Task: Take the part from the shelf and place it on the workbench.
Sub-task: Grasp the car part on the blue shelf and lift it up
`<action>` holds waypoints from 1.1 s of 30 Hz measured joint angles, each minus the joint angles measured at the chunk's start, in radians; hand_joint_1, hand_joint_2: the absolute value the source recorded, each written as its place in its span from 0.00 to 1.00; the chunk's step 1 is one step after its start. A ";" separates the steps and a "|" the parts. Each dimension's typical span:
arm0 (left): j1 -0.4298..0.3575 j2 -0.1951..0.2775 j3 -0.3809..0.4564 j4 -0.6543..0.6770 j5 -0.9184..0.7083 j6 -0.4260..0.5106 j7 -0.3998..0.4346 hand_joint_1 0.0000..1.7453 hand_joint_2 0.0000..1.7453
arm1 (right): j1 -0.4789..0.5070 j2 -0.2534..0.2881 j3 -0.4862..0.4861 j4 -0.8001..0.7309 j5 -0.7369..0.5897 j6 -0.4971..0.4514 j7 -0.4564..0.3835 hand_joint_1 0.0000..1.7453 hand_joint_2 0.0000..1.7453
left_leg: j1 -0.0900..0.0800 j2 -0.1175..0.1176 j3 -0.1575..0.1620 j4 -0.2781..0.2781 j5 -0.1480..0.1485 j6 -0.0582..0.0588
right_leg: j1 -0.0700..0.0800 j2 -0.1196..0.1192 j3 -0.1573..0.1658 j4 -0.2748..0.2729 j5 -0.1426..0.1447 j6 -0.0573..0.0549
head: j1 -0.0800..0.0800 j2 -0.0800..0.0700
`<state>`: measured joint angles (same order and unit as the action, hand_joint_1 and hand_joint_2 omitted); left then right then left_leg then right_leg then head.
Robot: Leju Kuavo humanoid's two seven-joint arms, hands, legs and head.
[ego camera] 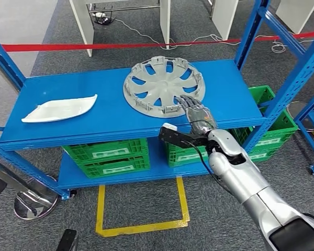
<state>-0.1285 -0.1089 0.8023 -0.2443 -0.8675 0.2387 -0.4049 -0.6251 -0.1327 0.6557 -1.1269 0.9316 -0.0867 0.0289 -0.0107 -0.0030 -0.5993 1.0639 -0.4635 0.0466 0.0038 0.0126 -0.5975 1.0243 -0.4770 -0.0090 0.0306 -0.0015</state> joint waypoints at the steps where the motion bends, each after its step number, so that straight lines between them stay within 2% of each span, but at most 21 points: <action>1: 0.000 0.001 0.000 0.000 -0.005 -0.002 0.000 0.00 0.00 | 0.001 0.003 0.001 0.000 0.004 0.000 0.000 0.00 1.00 | -0.003 -0.001 0.007 -0.020 0.002 0.006 | -0.001 0.000 -0.003 -0.001 0.001 0.003 | 0.000 0.000; 3: 0.000 0.000 0.000 -0.001 -0.011 -0.010 0.000 0.00 0.00 | 0.003 0.008 0.005 0.001 0.016 0.000 0.000 0.00 1.00 | -0.004 0.001 0.012 -0.041 -0.001 0.005 | -0.001 0.000 -0.008 -0.004 0.005 0.012 | 0.000 0.000; 5: 0.000 0.000 0.000 -0.001 -0.014 -0.014 -0.001 0.00 0.00 | 0.002 0.013 0.010 0.001 0.027 0.000 0.000 0.00 1.00 | 0.003 0.003 0.021 -0.064 0.004 -0.001 | 0.000 -0.002 -0.021 0.013 -0.010 0.021 | 0.002 0.000; 6: 0.000 -0.001 0.000 -0.001 -0.015 -0.013 -0.001 0.00 0.00 | 0.001 0.015 0.013 0.001 0.031 0.000 0.000 0.00 1.00 | 0.007 0.004 0.025 -0.073 0.009 -0.003 | 0.000 -0.002 -0.038 0.048 -0.030 0.026 | 0.003 0.000; 8: 0.000 -0.003 0.000 -0.001 -0.017 -0.012 0.000 0.00 0.00 | 0.002 0.020 0.019 0.003 0.034 0.000 0.000 0.00 1.00 | 0.009 0.005 0.027 -0.076 0.011 -0.002 | -0.006 -0.004 -0.098 0.174 -0.089 0.036 | 0.006 0.000; 9: 0.000 -0.004 0.000 -0.001 -0.017 -0.012 0.000 0.00 0.00 | 0.004 0.022 0.022 0.004 0.036 0.000 0.000 0.00 1.00 | 0.009 0.005 0.027 -0.076 0.011 -0.003 | -0.010 -0.004 -0.127 0.236 -0.109 0.041 | 0.006 0.000; 10: 0.001 -0.005 0.000 -0.001 -0.018 -0.012 0.000 0.00 0.00 | 0.006 0.025 0.027 0.006 0.039 0.000 -0.001 0.00 1.00 | 0.010 0.005 0.027 -0.075 0.011 -0.003 | -0.013 -0.005 -0.145 0.270 -0.115 0.045 | 0.006 0.000; 11: 0.001 -0.006 0.000 -0.001 -0.020 -0.012 0.000 0.00 0.00 | 0.007 0.028 0.031 0.007 0.043 0.001 -0.002 0.00 1.00 | 0.010 0.004 0.028 -0.074 0.010 -0.004 | -0.015 -0.006 -0.144 0.265 -0.100 0.048 | 0.006 0.000; 12: 0.001 -0.007 0.000 -0.001 -0.021 -0.012 0.000 0.00 0.00 | 0.007 0.031 0.034 0.008 0.049 0.001 -0.004 0.00 1.00 | 0.011 0.004 0.029 -0.073 0.009 -0.007 | -0.017 -0.008 -0.122 0.218 -0.068 0.050 | 0.006 0.000; 14: 0.000 -0.009 0.000 -0.001 -0.024 -0.013 0.001 0.00 0.00 | 0.000 0.041 0.043 0.011 0.058 0.006 -0.010 0.00 1.00 | 0.011 0.003 0.028 -0.066 0.003 -0.016 | -0.019 -0.013 -0.051 0.076 -0.004 0.051 | 0.007 0.000; 16: -0.002 -0.010 0.000 -0.002 -0.025 -0.014 0.002 0.00 0.00 | -0.010 0.055 0.056 0.016 0.066 0.014 -0.016 0.00 1.00 | 0.009 0.004 0.023 -0.057 -0.001 -0.027 | -0.017 -0.014 -0.011 -0.001 0.012 0.042 | 0.006 0.000; 19: -0.006 -0.011 -0.002 -0.002 -0.027 -0.014 0.006 0.00 0.00 | -0.019 0.074 0.076 0.029 0.077 0.023 -0.018 0.00 1.00 | 0.009 0.005 0.017 -0.050 -0.004 -0.039 | -0.016 -0.011 -0.009 -0.005 0.008 0.023 | 0.005 0.000; 21: -0.008 -0.012 -0.003 -0.002 -0.027 -0.014 0.009 0.00 0.00 | -0.028 0.085 0.084 0.036 0.081 0.024 -0.018 0.00 1.00 | 0.011 0.004 0.001 -0.010 -0.034 -0.049 | -0.020 -0.012 -0.007 -0.007 0.009 0.010 | 0.002 0.000; 24: -0.009 -0.013 -0.004 -0.002 -0.027 -0.014 0.010 0.00 0.00 | -0.037 0.097 0.095 0.045 0.083 0.024 -0.018 0.00 1.00 | 0.014 0.004 -0.083 0.181 -0.124 -0.061 | -0.020 -0.012 -0.006 -0.008 0.008 0.001 | -0.002 0.000; 25: -0.008 -0.013 -0.004 -0.002 -0.027 -0.014 0.010 0.00 0.00 | -0.037 0.099 0.098 0.049 0.084 0.025 -0.018 0.00 1.00 | 0.015 0.004 -0.107 0.233 -0.139 -0.062 | -0.020 -0.012 -0.006 -0.007 0.007 0.001 | -0.002 0.000; 26: -0.008 -0.013 -0.004 -0.002 -0.027 -0.014 0.010 0.00 0.00 | -0.037 0.100 0.101 0.053 0.084 0.025 -0.018 0.00 1.00 | 0.016 0.004 -0.116 0.248 -0.133 -0.062 | -0.020 -0.011 -0.005 -0.007 0.007 0.001 | -0.002 0.000; 27: -0.007 -0.013 -0.004 -0.002 -0.027 -0.014 0.010 0.00 0.00 | -0.037 0.102 0.103 0.056 0.084 0.025 -0.018 0.00 1.00 | 0.017 0.004 -0.105 0.222 -0.108 -0.061 | -0.020 -0.010 -0.004 -0.007 0.007 0.001 | -0.002 0.000; 29: -0.008 -0.013 -0.004 -0.002 -0.027 -0.014 0.010 0.00 0.00 | -0.039 0.106 0.107 0.059 0.084 0.025 -0.018 0.00 1.00 | 0.018 0.003 -0.045 0.087 -0.032 -0.056 | -0.020 -0.008 0.000 -0.007 0.005 0.004 | -0.002 0.000; 30: -0.008 -0.013 -0.005 -0.002 -0.027 -0.014 0.010 0.00 0.00 | -0.041 0.107 0.109 0.060 0.084 0.025 -0.018 0.00 1.00 | 0.017 0.002 -0.016 0.022 -0.007 -0.054 | -0.018 -0.006 0.000 -0.007 0.005 0.007 | -0.001 0.000; 31: -0.009 -0.013 -0.005 -0.002 -0.027 -0.014 0.010 0.00 0.00 | -0.043 0.109 0.111 0.061 0.084 0.025 -0.018 0.00 1.00 | 0.016 0.001 0.002 -0.021 0.005 -0.051 | -0.017 -0.005 -0.002 -0.006 0.005 0.012 | -0.001 0.000; 33: -0.009 -0.013 -0.005 -0.002 -0.027 -0.014 0.010 0.00 0.00 | -0.045 0.110 0.115 0.064 0.084 0.025 -0.018 0.00 1.00 | 0.013 0.000 0.007 -0.042 0.000 -0.046 | -0.014 -0.004 -0.007 -0.007 0.008 0.022 | -0.001 0.000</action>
<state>-0.1379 -0.1221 0.7975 -0.2464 -0.8946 0.2243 -0.3948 -0.6705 -0.0231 0.7702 -1.0626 1.0155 -0.0620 0.0110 0.0026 -0.0029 -0.5926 1.0218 -0.4631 0.0010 -0.0104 0.0084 -0.6049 1.0175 -0.4686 0.0131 0.0294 -0.0012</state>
